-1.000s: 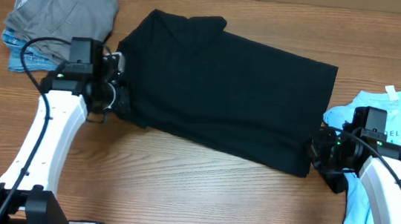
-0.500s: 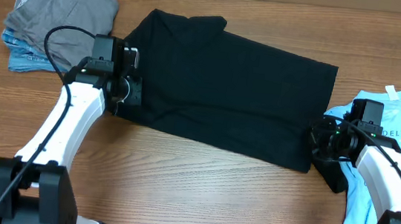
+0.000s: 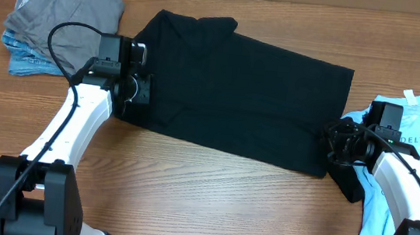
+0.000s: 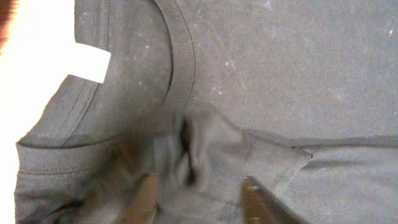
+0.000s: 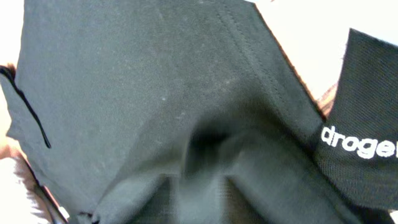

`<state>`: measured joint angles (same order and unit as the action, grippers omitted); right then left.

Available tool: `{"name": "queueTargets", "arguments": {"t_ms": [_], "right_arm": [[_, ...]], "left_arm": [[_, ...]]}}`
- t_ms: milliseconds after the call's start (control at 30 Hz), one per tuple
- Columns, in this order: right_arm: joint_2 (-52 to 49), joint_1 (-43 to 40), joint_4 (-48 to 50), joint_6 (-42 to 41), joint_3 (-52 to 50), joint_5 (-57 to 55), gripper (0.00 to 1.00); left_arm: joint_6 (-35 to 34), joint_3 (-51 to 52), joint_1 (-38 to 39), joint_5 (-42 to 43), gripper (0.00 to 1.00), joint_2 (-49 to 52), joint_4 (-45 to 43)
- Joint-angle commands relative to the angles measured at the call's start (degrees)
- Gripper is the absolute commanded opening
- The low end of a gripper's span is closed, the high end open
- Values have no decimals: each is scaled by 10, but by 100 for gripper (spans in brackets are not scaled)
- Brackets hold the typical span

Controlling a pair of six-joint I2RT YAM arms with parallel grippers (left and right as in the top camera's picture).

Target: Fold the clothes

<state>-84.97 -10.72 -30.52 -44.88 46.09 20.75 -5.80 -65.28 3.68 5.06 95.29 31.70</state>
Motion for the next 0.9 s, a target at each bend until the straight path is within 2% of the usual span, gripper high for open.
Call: {"name": "queueTargets", "arguments": {"t_ms": [0, 67, 367, 467, 567, 700, 867], "right_arm": [[-1, 1, 3, 1, 12, -7, 48], [-1, 0, 0, 12, 12, -7, 48], [0, 0, -99, 136, 12, -1, 49], [0, 0, -135, 158, 12, -1, 48], [0, 2, -159, 170, 12, -1, 48], [0, 2, -172, 200, 12, 11, 47], [0, 2, -147, 228, 12, 45, 44]], "left_arm": [[5, -12, -1, -16, 69, 5, -4], [5, -15, -7, -23, 74, 5, 3], [19, -60, -68, -102, 80, 5, 147], [22, -52, -83, -98, 79, 8, 136], [60, -41, -82, -93, 79, 18, 100], [106, -41, -80, -78, 74, 50, 78], [157, -41, -79, -41, 59, 97, 41]]}}
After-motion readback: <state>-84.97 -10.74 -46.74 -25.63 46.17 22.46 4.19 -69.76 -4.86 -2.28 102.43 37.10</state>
